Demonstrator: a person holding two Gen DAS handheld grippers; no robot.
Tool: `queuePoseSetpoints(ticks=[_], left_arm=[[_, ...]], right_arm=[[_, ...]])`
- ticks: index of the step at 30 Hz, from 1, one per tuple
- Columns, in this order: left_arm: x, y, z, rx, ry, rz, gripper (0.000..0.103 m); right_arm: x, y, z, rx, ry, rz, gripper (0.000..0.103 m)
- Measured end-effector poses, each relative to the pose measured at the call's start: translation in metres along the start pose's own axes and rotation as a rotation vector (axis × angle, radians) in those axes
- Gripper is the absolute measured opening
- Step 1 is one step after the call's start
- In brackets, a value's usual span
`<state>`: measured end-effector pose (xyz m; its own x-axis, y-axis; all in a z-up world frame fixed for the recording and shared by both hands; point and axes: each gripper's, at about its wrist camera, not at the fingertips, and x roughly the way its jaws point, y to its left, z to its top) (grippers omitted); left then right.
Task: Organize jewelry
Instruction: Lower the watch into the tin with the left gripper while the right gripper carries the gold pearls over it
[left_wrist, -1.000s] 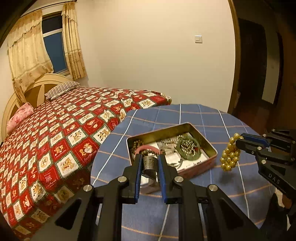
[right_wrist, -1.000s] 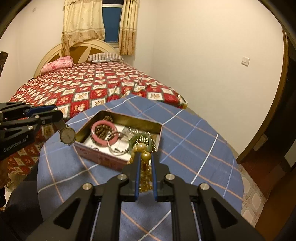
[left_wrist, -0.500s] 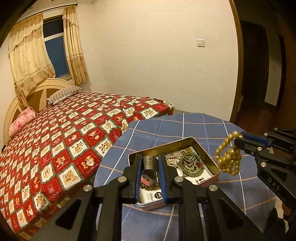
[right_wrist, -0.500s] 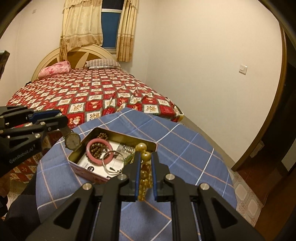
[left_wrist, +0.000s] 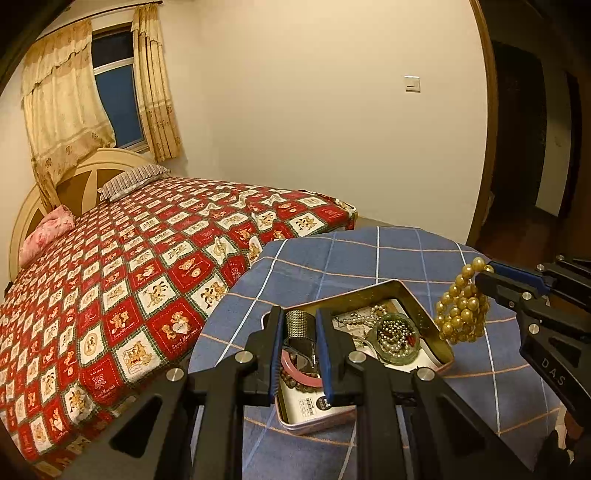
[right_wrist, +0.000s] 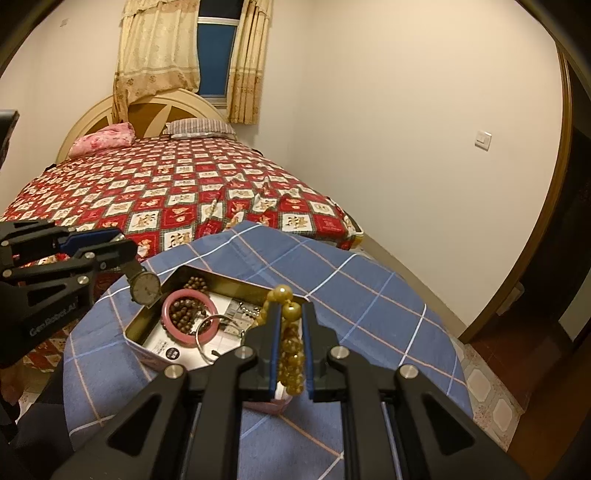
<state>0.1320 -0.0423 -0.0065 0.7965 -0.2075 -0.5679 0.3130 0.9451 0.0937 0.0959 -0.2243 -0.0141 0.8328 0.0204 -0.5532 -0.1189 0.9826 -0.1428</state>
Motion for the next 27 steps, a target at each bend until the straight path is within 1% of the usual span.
queuePoseSetpoints(ticks=[10,27], left_arm=[[0.024,0.006,0.002,-0.022,0.028,0.006,0.017],[0.057,0.007,0.001,-0.011,0.071,0.016,0.017]], right_arm=[[0.017,-0.001,0.001,0.009,0.022,-0.006,0.013],[0.044,0.001,0.006,-0.001,0.060,-0.006,0.013]])
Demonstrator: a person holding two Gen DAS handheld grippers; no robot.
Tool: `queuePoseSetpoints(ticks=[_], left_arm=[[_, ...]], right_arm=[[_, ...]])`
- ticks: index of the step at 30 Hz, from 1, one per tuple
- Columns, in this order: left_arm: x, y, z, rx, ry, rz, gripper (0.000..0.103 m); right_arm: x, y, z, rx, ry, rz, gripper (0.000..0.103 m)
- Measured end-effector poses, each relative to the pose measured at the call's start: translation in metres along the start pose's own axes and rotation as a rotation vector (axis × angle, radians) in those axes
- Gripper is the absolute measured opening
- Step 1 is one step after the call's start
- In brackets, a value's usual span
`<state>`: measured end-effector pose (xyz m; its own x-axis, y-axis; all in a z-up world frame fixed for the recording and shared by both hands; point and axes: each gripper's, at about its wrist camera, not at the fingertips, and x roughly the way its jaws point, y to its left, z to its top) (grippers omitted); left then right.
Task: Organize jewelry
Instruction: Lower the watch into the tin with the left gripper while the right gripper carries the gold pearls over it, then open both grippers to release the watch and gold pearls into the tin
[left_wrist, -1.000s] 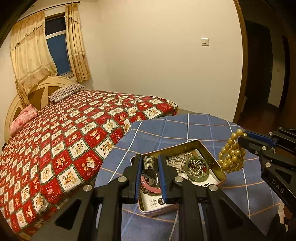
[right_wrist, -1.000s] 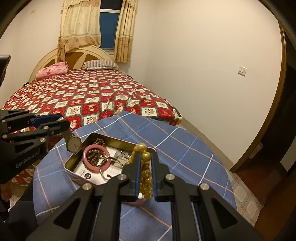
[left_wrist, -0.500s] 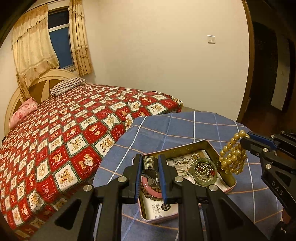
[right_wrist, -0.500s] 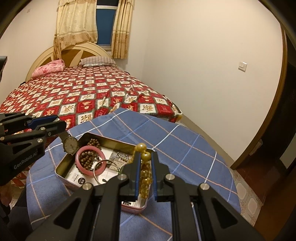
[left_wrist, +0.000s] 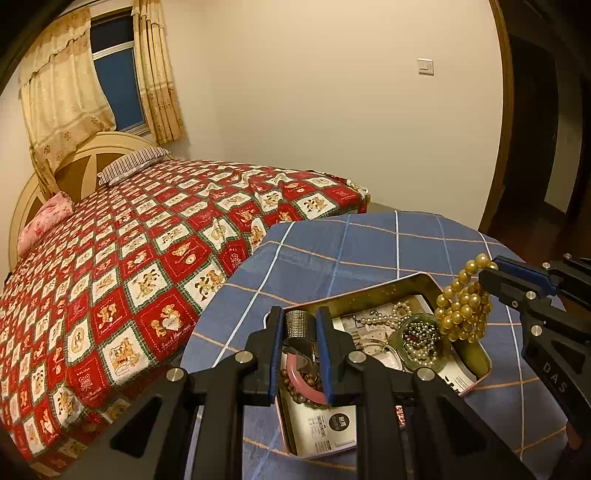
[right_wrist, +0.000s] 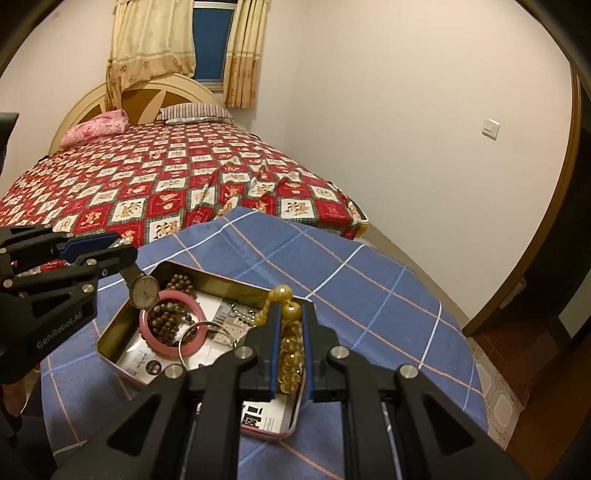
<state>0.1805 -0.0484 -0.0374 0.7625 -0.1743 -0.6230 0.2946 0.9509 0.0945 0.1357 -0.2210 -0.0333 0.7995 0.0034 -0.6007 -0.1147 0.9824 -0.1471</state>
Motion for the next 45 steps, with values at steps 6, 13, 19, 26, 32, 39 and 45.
queuePoseSetpoints(ticks=[6,13,19,26,32,39,45], left_arm=[[0.008,0.000,0.001,0.001,0.010,0.001,0.017],[0.016,-0.001,0.002,0.008,0.020,0.000,0.018],[0.018,-0.001,0.004,0.013,0.022,0.006,0.018],[0.023,0.002,0.003,0.014,0.037,0.013,0.018],[0.029,0.002,-0.002,0.019,0.052,0.010,0.018],[0.033,0.002,-0.004,0.021,0.059,0.015,0.018],[0.040,0.002,-0.008,0.024,0.074,0.017,0.018]], right_arm=[[0.010,0.001,0.002,-0.003,0.015,0.001,0.013],[0.020,0.002,0.003,-0.002,0.028,0.004,0.013],[0.027,0.004,0.006,-0.008,0.033,0.005,0.013],[0.036,0.006,0.005,-0.009,0.043,0.007,0.013],[0.042,0.010,0.003,-0.025,0.058,0.009,0.013],[0.047,0.012,0.001,-0.038,0.072,0.004,0.013],[0.054,0.013,-0.003,-0.037,0.085,0.004,0.013]])
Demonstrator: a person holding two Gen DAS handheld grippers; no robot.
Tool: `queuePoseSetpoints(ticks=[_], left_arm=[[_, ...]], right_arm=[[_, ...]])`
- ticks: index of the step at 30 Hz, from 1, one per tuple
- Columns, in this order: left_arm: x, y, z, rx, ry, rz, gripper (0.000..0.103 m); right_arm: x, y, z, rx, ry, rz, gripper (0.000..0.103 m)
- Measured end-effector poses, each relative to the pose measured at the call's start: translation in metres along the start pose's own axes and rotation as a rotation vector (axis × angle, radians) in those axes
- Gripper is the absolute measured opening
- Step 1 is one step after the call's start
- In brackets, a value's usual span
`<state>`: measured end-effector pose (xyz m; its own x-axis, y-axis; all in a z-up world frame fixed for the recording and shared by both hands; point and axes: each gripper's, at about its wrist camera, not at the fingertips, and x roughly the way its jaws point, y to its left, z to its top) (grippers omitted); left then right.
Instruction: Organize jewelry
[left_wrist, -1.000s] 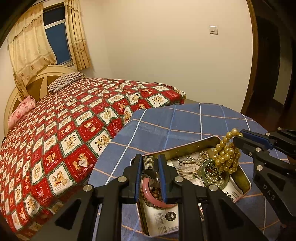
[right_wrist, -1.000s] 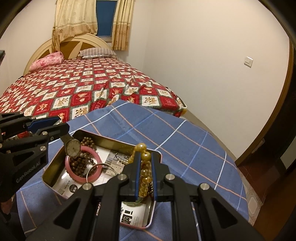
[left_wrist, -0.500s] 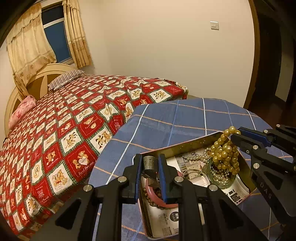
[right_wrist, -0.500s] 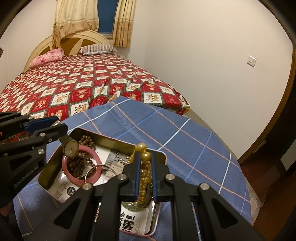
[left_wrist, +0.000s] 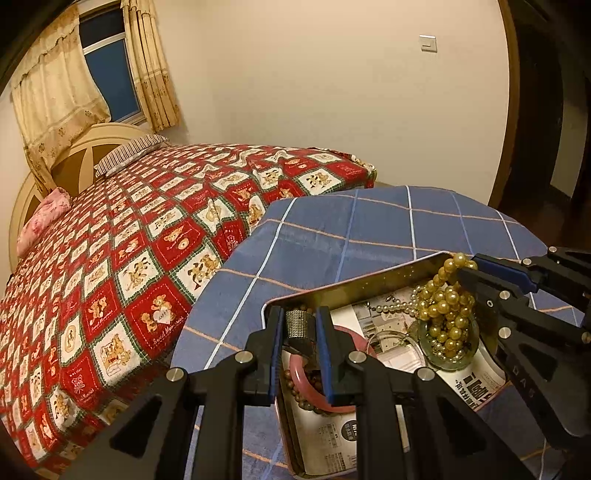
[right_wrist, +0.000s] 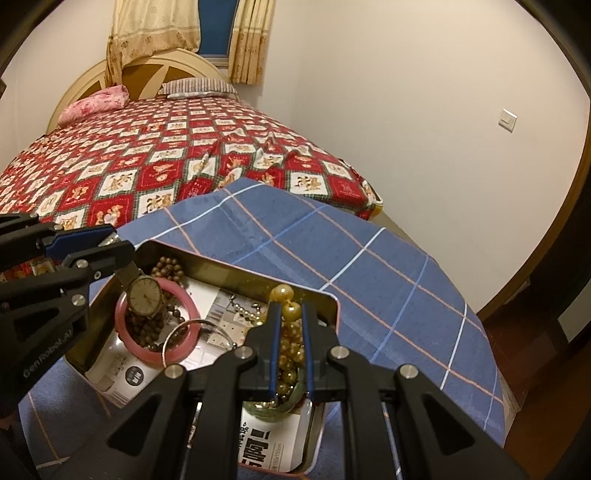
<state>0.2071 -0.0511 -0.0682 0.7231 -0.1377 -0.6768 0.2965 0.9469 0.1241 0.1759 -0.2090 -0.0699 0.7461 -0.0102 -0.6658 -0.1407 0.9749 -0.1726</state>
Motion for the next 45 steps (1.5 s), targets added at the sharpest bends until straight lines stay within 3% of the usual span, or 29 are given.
queuePoseSetpoints(ticks=[13,15,16,17,19,20,25,28,36,45], left_arm=[[0.004,-0.001,-0.003,0.006,0.017,0.006,0.019],[0.003,-0.003,-0.003,0.010,0.013,0.002,0.021],[0.003,-0.003,-0.004,0.012,0.011,0.017,0.034],[0.002,-0.003,-0.004,0.008,0.006,0.027,0.061],[-0.007,-0.001,-0.004,-0.007,-0.041,0.061,0.088],[-0.013,0.001,-0.005,-0.013,-0.072,0.069,0.088],[-0.028,0.006,-0.009,-0.003,-0.072,0.081,0.088],[-0.040,0.012,-0.014,-0.028,-0.082,0.074,0.088],[-0.076,0.014,-0.031,-0.041,-0.130,0.072,0.088],[-0.087,0.017,-0.034,-0.051,-0.134,0.076,0.088]], right_arm=[[0.010,-0.002,-0.004,0.009,0.030,0.014,0.013],[0.011,-0.002,-0.005,0.008,0.044,0.018,0.018],[0.010,-0.002,-0.006,0.010,0.043,0.015,0.028],[0.009,-0.003,-0.007,0.016,0.040,0.017,0.037],[0.005,-0.006,-0.010,0.026,0.035,0.013,0.047],[0.004,-0.007,-0.011,0.028,0.033,0.006,0.054],[-0.012,-0.018,-0.018,0.056,0.019,-0.025,0.057],[-0.024,-0.025,-0.021,0.080,-0.001,-0.034,0.063],[-0.057,-0.033,-0.033,0.127,-0.053,-0.030,0.065],[-0.071,-0.030,-0.031,0.130,-0.081,-0.028,0.066]])
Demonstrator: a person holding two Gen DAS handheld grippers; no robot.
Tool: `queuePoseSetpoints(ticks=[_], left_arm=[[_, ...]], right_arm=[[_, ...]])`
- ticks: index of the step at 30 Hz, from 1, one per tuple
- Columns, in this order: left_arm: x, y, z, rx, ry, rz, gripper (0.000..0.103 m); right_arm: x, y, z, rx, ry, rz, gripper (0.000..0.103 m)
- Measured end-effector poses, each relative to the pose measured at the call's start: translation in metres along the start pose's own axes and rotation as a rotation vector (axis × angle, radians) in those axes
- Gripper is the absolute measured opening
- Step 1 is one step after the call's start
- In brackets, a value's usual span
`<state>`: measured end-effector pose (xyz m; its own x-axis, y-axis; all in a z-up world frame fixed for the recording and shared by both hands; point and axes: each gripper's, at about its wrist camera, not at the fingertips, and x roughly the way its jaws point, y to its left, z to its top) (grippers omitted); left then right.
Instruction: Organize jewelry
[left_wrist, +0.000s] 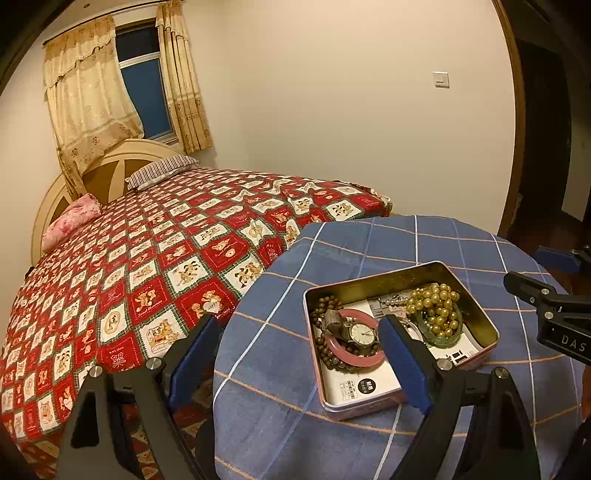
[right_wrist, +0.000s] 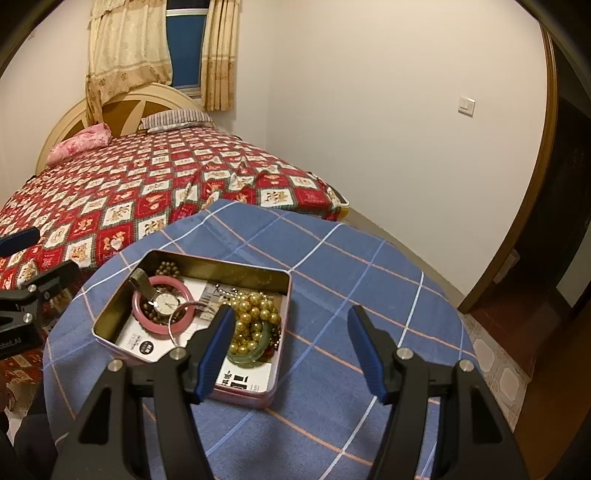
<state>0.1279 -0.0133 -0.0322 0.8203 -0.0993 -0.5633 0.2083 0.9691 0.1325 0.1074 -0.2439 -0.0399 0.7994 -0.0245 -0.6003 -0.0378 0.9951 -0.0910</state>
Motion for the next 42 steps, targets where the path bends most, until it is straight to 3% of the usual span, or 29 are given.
queuePoseSetpoints(ticks=[42], left_arm=[[-0.0033,-0.0025,0.0034,0.000,0.000,0.005,0.088]], right_arm=[[-0.0040,-0.0029,-0.0042,0.006,-0.004,-0.003,0.069]])
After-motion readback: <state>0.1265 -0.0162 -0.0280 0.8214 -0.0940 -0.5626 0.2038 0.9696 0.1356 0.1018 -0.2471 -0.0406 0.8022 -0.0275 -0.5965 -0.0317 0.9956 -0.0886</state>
